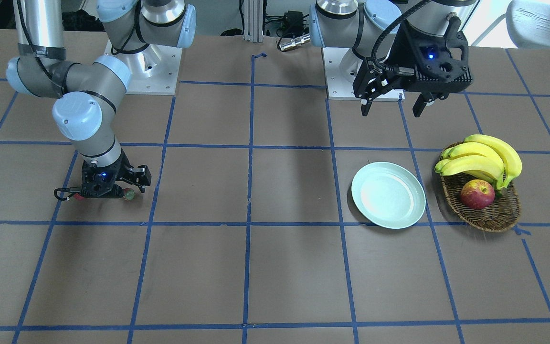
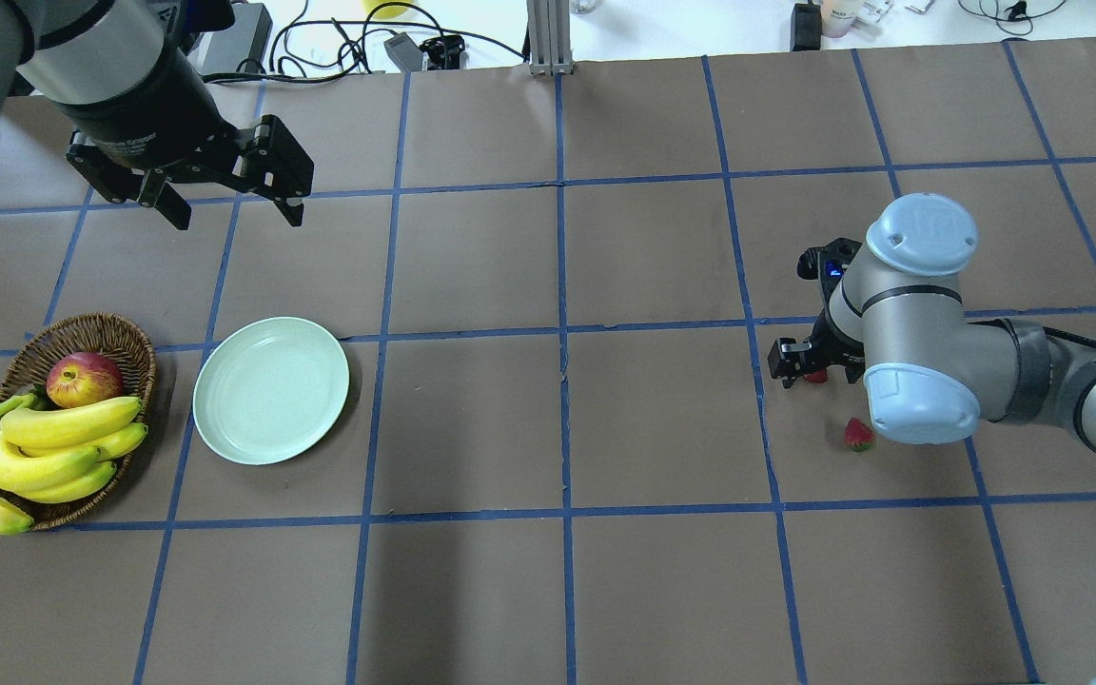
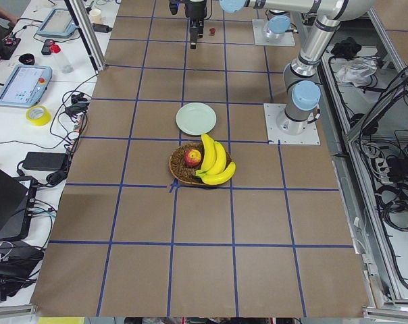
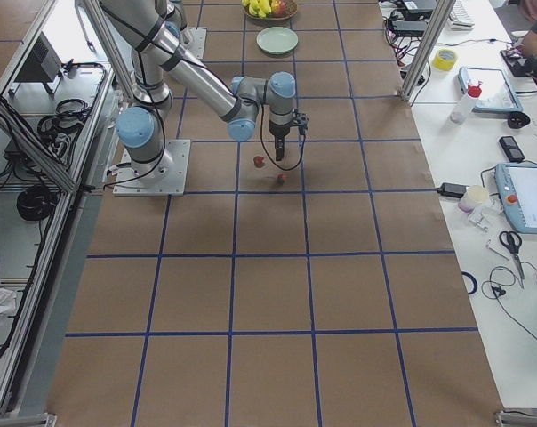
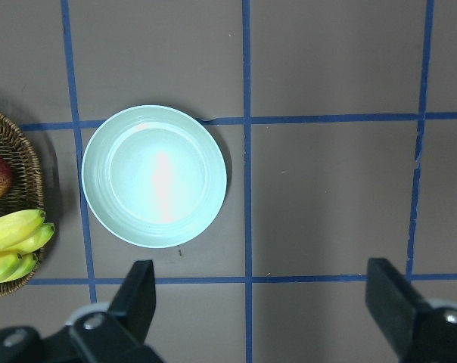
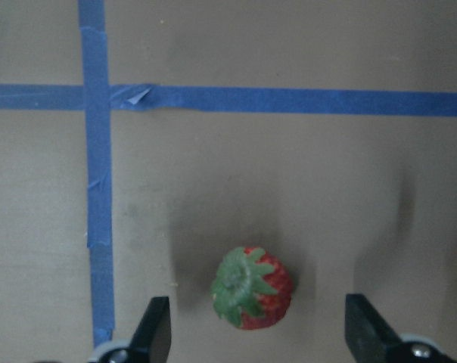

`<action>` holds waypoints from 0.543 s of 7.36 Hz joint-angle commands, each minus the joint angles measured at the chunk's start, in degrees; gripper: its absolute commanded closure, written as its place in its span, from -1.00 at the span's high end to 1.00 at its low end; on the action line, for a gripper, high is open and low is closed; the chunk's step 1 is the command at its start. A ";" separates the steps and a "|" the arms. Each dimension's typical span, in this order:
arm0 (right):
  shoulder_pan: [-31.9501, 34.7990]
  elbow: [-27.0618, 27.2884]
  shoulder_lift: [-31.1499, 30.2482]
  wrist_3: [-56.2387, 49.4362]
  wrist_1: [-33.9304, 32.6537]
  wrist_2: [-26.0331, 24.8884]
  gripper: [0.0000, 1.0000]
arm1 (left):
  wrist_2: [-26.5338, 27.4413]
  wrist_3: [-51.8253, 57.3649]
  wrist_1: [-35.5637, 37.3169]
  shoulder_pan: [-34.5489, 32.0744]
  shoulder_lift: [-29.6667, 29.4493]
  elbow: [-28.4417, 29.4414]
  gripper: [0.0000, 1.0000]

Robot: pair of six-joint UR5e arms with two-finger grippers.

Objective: Collect all strawberries into plate
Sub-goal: 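Lower the right gripper onto a red strawberry and close it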

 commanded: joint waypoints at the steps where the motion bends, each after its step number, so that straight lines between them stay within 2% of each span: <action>1: 0.00 0.06 -0.03 0.59 -1.09 0.29 -0.57 | 0.24 0.00 0.00 -0.20 0.78 -0.08 1.00; 2: 0.09 -0.28 -0.20 0.76 -1.09 0.29 -0.70 | 0.16 0.00 -0.96 -0.28 1.66 -0.08 1.00; 4: 0.79 -2.29 -0.55 3.03 0.22 0.29 -0.73 | 0.24 0.00 -1.58 0.15 2.20 -0.18 1.00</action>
